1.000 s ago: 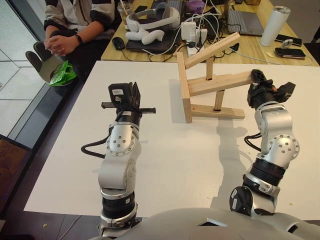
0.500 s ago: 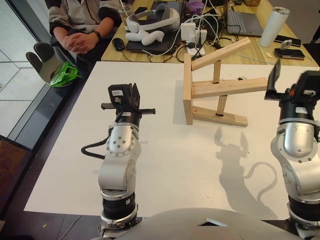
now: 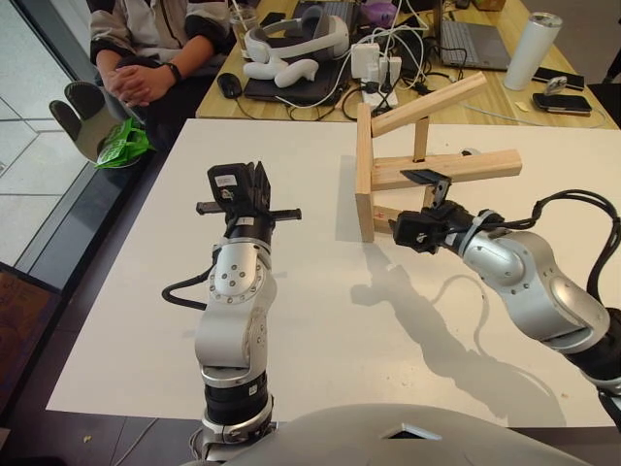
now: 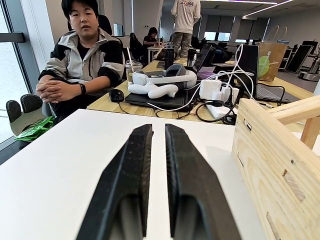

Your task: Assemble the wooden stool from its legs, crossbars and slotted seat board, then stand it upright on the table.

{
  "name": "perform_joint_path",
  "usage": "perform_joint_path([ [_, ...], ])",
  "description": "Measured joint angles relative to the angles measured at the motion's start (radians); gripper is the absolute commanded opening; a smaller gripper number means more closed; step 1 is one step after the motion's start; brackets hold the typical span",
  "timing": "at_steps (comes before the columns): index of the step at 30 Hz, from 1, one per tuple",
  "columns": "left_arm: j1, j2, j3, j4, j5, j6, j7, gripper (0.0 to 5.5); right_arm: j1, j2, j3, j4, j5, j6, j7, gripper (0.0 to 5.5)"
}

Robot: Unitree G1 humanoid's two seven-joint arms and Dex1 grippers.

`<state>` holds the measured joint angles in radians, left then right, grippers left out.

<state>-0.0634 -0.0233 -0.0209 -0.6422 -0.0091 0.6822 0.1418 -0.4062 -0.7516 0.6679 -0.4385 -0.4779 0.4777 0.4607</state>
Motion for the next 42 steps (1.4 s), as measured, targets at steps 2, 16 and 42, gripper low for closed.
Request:
perform_joint_path([
  [2,-0.004,-0.005,0.001,0.005,-0.001,-0.001,-0.001,0.44,-0.035,0.052,0.019,0.096,-0.067,-0.031,-0.004,4.61],
  [16,-0.015,-0.008,0.002,0.020,0.000,0.000,-0.012,0.44,-0.140,0.307,-0.047,0.475,-0.177,-0.129,-0.059,3.52],
  [42,-0.050,0.008,0.033,0.035,0.000,0.000,-0.026,0.44,-0.079,0.874,-0.628,0.284,0.419,0.022,-0.190,2.39],
])
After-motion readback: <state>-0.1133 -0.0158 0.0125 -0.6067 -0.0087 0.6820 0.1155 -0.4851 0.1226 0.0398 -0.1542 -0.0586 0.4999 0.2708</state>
